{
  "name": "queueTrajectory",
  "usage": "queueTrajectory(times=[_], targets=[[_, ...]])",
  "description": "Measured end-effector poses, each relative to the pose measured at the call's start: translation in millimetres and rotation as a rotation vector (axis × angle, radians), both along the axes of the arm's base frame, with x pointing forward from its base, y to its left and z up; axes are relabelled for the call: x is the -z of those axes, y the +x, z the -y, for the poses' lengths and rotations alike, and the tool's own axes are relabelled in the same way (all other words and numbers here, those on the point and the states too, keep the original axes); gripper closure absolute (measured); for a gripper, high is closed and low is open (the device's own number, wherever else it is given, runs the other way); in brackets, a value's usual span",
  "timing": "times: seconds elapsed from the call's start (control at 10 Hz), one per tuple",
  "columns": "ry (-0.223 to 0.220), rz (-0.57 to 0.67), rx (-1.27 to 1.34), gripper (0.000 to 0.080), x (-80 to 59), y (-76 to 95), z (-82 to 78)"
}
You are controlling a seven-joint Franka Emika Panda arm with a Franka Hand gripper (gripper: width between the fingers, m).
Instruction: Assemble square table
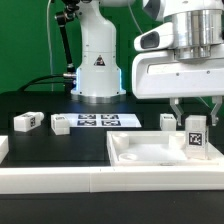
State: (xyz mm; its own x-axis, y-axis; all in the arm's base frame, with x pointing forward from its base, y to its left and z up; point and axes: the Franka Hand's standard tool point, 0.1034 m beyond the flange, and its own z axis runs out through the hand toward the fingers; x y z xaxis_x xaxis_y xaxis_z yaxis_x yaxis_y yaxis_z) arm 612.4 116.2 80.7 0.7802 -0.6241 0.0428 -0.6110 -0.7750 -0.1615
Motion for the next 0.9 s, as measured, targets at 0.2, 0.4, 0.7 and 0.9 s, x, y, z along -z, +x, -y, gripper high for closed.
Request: queueTrajectory(times=[0.2, 0.4, 0.7, 0.9], targets=[[0.023, -0.015, 0.153, 0.0509, 0.0, 0.0, -0.4], [0.036, -0.029, 0.268, 0.0508, -0.4, 0.0, -1.2], [0.050, -0.031, 0.331, 0.0507, -0.7, 0.5, -1.8], [0.039, -0.024, 0.254, 0.0269, -0.7, 0.5, -1.1]])
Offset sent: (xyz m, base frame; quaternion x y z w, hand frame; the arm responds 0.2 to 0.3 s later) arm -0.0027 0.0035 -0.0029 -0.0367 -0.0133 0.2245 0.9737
